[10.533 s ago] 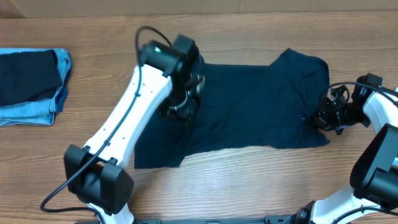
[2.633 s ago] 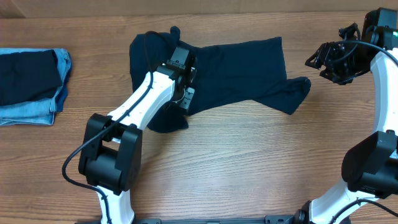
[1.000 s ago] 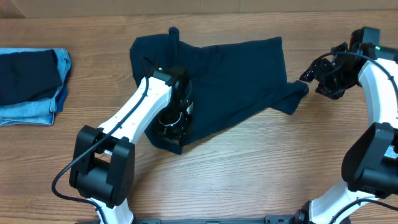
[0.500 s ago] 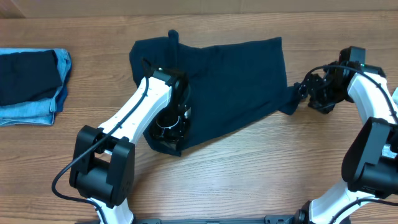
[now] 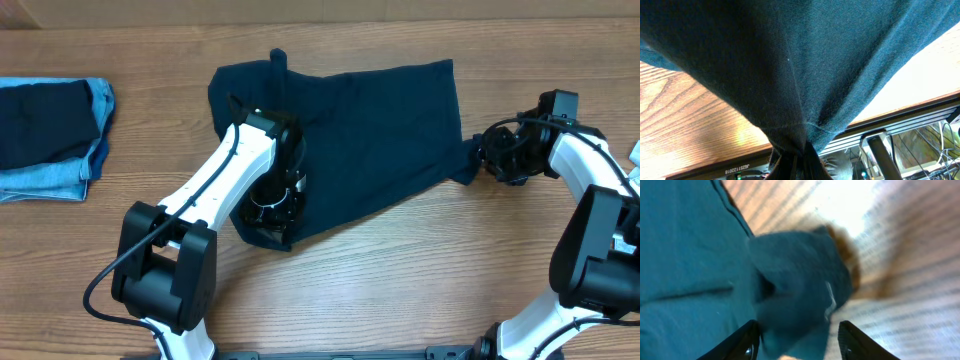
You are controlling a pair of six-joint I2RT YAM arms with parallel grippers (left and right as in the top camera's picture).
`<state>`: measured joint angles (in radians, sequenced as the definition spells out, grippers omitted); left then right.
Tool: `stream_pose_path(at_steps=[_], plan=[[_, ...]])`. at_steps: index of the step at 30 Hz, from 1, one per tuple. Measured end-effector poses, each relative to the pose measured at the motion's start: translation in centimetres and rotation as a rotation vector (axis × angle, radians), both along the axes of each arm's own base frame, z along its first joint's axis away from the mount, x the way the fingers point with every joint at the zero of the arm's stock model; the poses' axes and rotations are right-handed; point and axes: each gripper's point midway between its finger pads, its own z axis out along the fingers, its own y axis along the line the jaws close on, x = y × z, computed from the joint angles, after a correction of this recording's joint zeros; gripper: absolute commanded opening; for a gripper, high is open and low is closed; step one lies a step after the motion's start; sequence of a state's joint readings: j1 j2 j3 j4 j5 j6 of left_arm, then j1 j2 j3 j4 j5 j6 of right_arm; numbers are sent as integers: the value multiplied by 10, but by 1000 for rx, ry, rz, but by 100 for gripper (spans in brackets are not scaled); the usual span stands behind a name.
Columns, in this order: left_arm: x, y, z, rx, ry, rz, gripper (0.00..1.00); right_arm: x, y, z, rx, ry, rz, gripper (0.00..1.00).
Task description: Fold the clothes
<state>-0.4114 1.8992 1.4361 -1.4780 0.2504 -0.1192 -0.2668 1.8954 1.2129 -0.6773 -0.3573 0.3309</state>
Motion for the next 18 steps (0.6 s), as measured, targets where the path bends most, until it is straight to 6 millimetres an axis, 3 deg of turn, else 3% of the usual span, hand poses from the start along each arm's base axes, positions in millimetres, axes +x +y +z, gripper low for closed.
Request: stream_pose_path(at_steps=[1, 6, 11, 14, 18], plan=[[0, 0, 0, -1, -1, -2, 4, 3, 0, 0, 4, -15, -2, 39], [0, 0, 0, -5, -2, -11, 4, 11, 1, 3, 15, -54, -7, 18], [0, 0, 0, -6, -2, -13, 4, 6, 4, 1, 31, -30, -16, 4], [0, 1, 0, -2, -3, -15, 4, -9, 6, -3, 46, 40, -25, 4], [1, 2, 0, 4, -5, -19, 4, -48, -1, -10, 58, 208, -64, 4]])
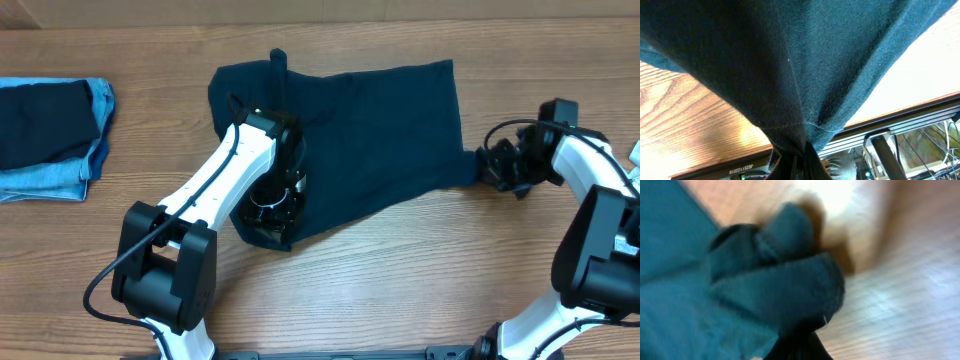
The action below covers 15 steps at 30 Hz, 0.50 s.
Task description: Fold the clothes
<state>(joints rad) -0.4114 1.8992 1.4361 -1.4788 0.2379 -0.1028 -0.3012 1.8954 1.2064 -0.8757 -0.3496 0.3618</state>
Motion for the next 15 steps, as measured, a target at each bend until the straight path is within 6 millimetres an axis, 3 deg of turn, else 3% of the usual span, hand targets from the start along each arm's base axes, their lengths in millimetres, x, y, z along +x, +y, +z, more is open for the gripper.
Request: stream_pose_path(at_steps=[7, 15], plan=[[-5, 7, 2, 30, 22, -13, 4, -56, -14, 15, -39, 199, -24, 4], [-11, 12, 5, 52, 43, -22, 4, -78, -19, 37, -105, 237, 20, 6]])
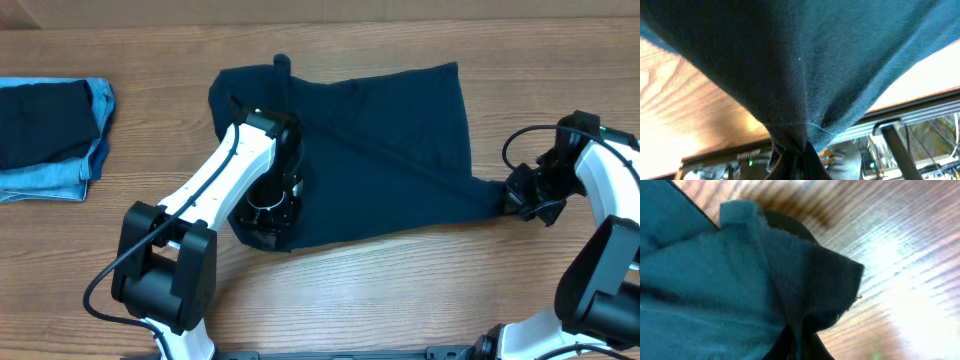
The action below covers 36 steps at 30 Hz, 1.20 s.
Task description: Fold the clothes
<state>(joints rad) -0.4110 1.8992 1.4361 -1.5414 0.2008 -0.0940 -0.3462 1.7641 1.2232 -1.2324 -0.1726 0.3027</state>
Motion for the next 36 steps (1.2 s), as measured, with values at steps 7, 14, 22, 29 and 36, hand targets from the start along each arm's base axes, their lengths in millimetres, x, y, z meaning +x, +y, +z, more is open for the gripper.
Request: stream_pose_path(at_steps=[7, 14, 22, 29, 36], plan=[[-9, 10, 5, 50, 37, -15, 4, -17, -3, 1, -24, 73, 28, 29], [-16, 17, 10, 81, 71, -24, 4, -26, -4, 3, -33, 111, 34, 36], [-9, 16, 5, 77, 34, -28, 4, 45, 4, 2, 44, -231, 114, 30], [-10, 16, 6, 80, 41, -28, 5, 131, 29, 27, 63, -625, 278, 30], [-11, 16, 6, 83, 43, -25, 4, 153, 89, -13, 96, -609, 415, 24]])
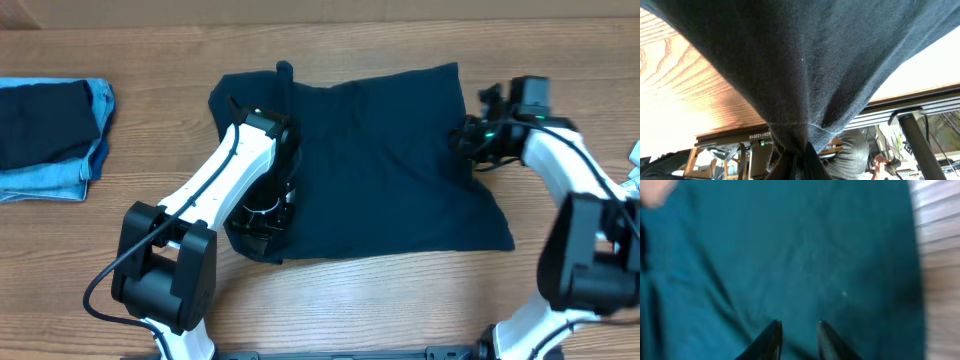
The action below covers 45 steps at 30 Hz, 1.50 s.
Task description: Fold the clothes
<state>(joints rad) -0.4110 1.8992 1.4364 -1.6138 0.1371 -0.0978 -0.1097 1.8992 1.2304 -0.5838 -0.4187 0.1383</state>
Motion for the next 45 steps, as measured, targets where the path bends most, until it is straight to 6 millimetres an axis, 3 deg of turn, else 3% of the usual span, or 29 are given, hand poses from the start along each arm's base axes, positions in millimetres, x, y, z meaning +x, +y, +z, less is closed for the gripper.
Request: stream_pose_path(at_steps=[5, 9, 14, 16, 22, 24, 29, 33, 37, 39, 45], plan=[[1, 0, -1, -2, -5, 0, 8, -4, 0, -41, -11, 89, -19, 24], [-1, 1, 1, 2, 6, -3, 27, -1, -4, -41, -17, 85, -38, 24], [-1, 2, 1, 12, 3, -5, 36, 0, -7, -41, -37, 87, -53, 25], [5, 2, -2, 12, -25, -11, 48, 1, -10, -42, -55, 86, -59, 25], [28, 3, -13, 9, -126, -10, 52, 7, -29, -42, -156, 82, -114, 25], [48, 3, -20, 5, -212, -5, 54, 8, -33, -43, -177, 80, -127, 25], [122, -4, -31, -59, -500, 56, 55, 11, -49, -42, -218, 75, -177, 25], [161, -6, -29, -118, -636, 108, 55, 13, -82, -42, -239, 68, -261, 25], [171, -4, -35, -124, -654, 125, 54, 13, -115, -41, -261, 53, -337, 31], [171, -5, -45, -124, -636, 126, 50, 15, -126, -40, -261, 38, -355, 42], [166, -6, -86, -103, -542, 130, 47, 21, -116, -36, -194, -14, -265, 49]])
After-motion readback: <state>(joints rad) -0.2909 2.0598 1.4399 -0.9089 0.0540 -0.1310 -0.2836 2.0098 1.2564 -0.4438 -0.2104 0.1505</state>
